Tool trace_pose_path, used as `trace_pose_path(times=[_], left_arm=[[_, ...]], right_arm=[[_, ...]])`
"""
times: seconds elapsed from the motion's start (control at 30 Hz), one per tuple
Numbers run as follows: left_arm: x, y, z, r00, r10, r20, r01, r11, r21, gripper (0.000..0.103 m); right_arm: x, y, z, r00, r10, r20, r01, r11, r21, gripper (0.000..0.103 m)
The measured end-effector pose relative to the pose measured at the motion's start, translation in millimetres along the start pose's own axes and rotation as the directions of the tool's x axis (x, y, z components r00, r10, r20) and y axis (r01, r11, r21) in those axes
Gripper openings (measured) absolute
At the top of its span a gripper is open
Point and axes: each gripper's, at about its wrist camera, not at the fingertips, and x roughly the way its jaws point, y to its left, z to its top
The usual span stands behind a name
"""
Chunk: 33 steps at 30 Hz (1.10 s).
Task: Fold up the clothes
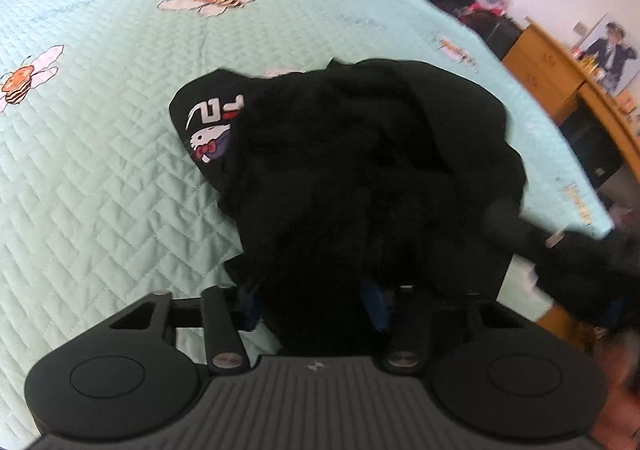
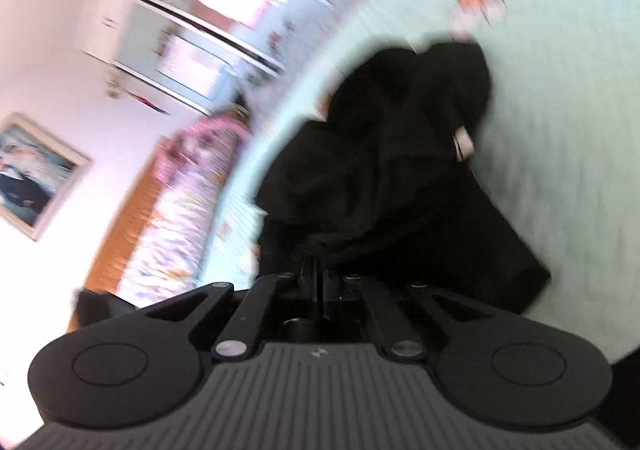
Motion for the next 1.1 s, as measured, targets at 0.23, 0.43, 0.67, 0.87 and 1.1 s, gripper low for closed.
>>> trace_pose_path(times=[0.23,0.43,0.67,0.87,1.1], left_arm=[[-49,3,-10,0.991,0.034,0.127,-0.035,0.999,0.005,0.047],[-72,5,-12,0.987,0.081,0.142,-0.087,0.995,0.043,0.052],[-40,-49,2,0.995,0.064,0.082,-0.083,0.963,0.255,0.063],[34,-103,-4,0.983,0.185,0.025,-0.171,0.839,0.516,0.067],[83,-101,20,0.973,0.229,-0.023,-0.195,0.874,0.444,0.071]], right_arm=[[-21,33,8,0.996,0.081,0.035,-0.077,0.992,-0.1,0.005],[-17,4,-7,0.994,-0.105,-0.027,0.105,0.994,0.006,0.052],[-49,-36,-24,0.983,-0.185,0.019,0.181,0.975,0.127,0.059],[-61,-64,-30,0.974,-0.219,0.053,0.203,0.955,0.214,0.062],[-68,-81,-25,0.986,-0.152,0.063,0.13,0.953,0.274,0.063]])
